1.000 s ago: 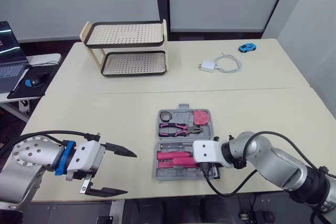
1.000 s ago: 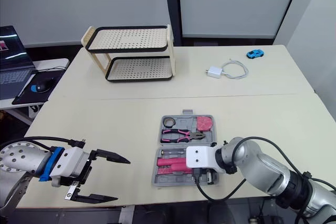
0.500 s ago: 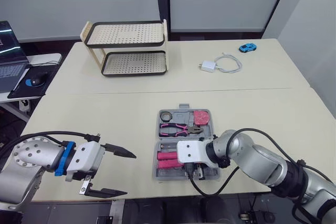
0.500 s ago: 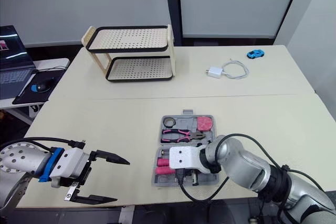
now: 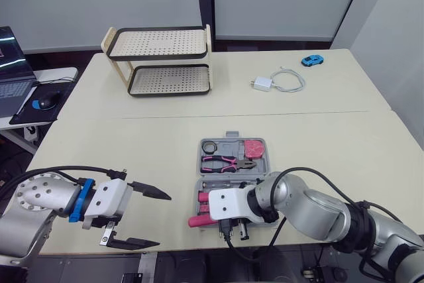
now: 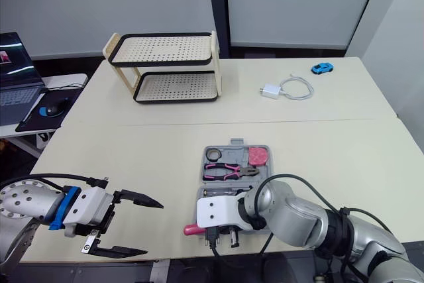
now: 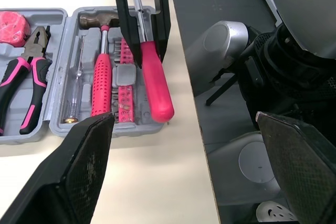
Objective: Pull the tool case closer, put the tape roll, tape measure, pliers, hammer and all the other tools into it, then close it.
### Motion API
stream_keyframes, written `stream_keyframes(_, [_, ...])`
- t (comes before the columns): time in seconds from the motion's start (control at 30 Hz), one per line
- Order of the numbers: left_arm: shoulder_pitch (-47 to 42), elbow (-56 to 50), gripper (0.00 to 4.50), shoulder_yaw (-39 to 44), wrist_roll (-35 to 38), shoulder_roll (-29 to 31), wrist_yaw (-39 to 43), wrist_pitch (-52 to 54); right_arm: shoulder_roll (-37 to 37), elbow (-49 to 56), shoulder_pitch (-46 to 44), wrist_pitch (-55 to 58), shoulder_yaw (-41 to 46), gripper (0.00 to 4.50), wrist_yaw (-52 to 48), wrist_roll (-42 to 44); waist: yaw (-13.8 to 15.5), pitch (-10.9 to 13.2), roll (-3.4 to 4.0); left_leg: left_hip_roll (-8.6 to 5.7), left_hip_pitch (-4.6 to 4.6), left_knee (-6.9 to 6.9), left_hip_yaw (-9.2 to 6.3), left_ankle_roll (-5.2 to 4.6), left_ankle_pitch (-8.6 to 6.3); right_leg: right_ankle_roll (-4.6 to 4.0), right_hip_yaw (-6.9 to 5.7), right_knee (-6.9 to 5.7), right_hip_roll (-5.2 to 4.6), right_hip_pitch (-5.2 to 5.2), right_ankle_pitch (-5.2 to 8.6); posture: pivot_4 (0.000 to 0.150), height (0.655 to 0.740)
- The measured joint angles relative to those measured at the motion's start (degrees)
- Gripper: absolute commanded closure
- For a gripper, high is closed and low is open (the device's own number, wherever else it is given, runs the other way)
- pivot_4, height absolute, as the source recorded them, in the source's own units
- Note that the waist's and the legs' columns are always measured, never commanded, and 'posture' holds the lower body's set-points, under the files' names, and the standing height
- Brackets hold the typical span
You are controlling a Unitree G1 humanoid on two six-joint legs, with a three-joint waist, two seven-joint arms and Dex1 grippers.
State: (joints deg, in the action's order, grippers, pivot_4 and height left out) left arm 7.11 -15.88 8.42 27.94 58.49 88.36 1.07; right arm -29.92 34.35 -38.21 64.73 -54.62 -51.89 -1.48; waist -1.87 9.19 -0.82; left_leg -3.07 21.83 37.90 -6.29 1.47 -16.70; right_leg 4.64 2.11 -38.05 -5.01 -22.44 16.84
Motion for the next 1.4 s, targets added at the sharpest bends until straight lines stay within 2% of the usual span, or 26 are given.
stream_keyframes(0.7, [0.1,0.2,0.0,0.0,-0.2,0.0,0.0,-0.1,2.9,3.2,-4.1,11.1,-3.4,3.9,7.9,6.4,0.0,0.0,0.01,0.0,0.02,-0.01,0.01,0.0,0.0,-0.01,0.02,-0.03,-0.01,-0.24,0.0,0.15,0.74])
stream_keyframes(1.2, [0.1,0.4,0.0,-0.2,-0.3,0.0,0.0,-0.1,-5.1,7.0,-3.2,10.9,-1.5,3.9,10.3,10.6,0.0,0.0,0.0,-0.01,0.03,-0.02,0.02,0.0,0.0,0.0,0.02,-0.02,-0.03,-0.25,0.0,0.15,0.74])
stream_keyframes(1.4, [0.2,0.4,0.0,-0.2,-0.3,0.0,0.0,-0.1,-5.2,8.1,-2.2,10.6,-1.4,3.9,11.6,11.8,0.0,0.0,0.0,-0.01,0.04,-0.02,0.03,0.0,0.0,0.0,0.03,-0.02,-0.03,-0.24,0.0,0.15,0.74])
